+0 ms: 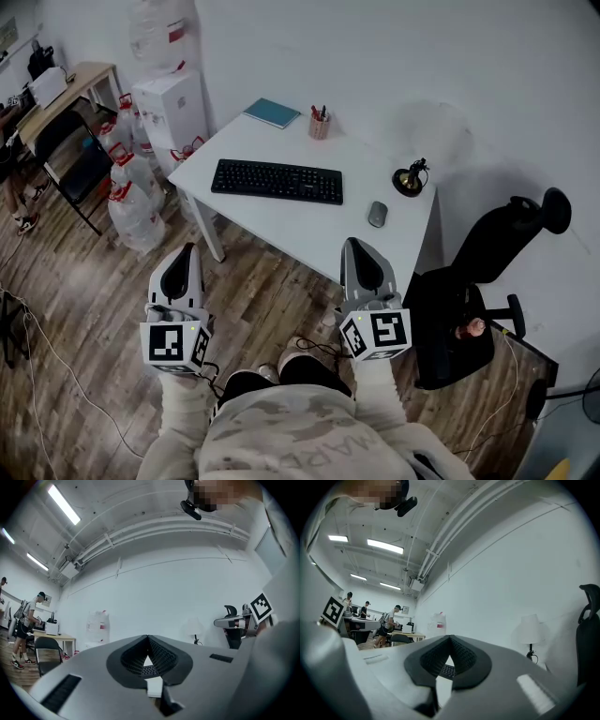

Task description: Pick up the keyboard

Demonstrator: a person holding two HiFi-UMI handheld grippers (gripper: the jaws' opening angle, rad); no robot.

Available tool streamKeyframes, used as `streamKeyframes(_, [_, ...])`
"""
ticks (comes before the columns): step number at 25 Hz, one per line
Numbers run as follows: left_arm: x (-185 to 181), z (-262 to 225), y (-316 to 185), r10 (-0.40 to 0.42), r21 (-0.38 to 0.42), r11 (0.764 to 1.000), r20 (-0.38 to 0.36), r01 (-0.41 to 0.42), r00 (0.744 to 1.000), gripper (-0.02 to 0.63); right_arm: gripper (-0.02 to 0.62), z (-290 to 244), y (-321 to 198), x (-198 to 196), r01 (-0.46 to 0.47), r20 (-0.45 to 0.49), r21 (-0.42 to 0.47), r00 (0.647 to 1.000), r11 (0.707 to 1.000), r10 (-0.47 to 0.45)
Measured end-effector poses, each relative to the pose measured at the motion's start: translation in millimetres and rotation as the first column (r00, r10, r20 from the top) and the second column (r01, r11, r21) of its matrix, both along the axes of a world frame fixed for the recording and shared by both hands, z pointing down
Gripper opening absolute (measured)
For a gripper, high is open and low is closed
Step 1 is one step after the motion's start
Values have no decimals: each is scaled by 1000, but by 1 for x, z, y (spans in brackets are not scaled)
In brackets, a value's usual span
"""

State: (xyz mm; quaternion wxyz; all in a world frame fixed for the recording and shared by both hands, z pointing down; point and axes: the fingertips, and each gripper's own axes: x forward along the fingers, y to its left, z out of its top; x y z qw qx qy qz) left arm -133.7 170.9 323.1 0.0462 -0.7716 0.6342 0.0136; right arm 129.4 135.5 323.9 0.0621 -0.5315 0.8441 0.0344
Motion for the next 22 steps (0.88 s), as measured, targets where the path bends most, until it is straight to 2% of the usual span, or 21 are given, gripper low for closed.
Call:
streamKeyframes(4, [-4,1,-14,13,-10,1000,12,-13,1000,6,9,3,-15,-7,-3,-7,-9,1000,1000,2])
streamKeyframes(10, [-26,10,-43,-15,-20,1000,-1,15,1000,6,9,9,-50,-24,9,-10,-17,1000,1000,-9])
streamKeyframes(22, [-51,9,-137,-16,-24,1000,5,17,1000,5,9,5,-145,-49,13,-7,-16,1000,1000,-13])
